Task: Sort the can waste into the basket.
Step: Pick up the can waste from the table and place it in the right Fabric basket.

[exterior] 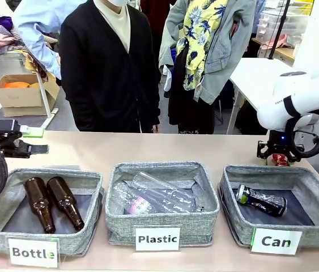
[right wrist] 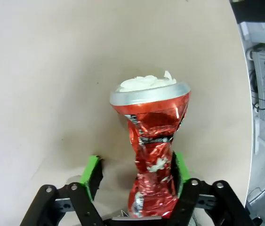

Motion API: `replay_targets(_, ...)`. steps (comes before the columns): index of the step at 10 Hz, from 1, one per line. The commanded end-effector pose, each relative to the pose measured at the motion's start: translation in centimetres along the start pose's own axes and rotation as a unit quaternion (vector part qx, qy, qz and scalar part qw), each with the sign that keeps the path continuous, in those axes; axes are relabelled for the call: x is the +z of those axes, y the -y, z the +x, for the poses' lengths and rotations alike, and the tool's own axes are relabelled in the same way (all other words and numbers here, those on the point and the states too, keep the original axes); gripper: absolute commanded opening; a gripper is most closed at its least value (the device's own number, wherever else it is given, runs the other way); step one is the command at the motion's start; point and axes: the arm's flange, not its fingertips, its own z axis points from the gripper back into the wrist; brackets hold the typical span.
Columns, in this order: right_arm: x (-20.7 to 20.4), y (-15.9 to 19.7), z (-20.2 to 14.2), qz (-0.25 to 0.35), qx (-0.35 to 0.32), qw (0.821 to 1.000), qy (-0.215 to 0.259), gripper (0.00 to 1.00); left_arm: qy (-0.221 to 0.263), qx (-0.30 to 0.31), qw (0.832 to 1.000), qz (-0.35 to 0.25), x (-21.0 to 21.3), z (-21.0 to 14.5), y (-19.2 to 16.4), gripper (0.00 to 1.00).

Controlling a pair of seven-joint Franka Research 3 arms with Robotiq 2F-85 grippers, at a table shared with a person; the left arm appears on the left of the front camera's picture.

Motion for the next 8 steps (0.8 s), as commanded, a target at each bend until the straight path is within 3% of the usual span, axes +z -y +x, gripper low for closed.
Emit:
replay_targets(1,-0.04,0.01,-0.67,0.007,0.0,1.0,-0.005,0.0,-0.005,-0.003,1.0,-0.003,0.22,-0.47,0.3,1.0)
replay_targets(4,-0.08,-0.21,-0.7,0.011,0.007,1.0,-0.006,0.03,-0.005,-0.003,1.0,-0.003,0.22,-0.47,0.3,1.0)
replay_targets(8,-0.01,-0.5,-0.84,0.011,0.016,1.0,-0.005,0.0,-0.005,-0.003,1.0,-0.003,0.22,-0.47,0.3,1.0)
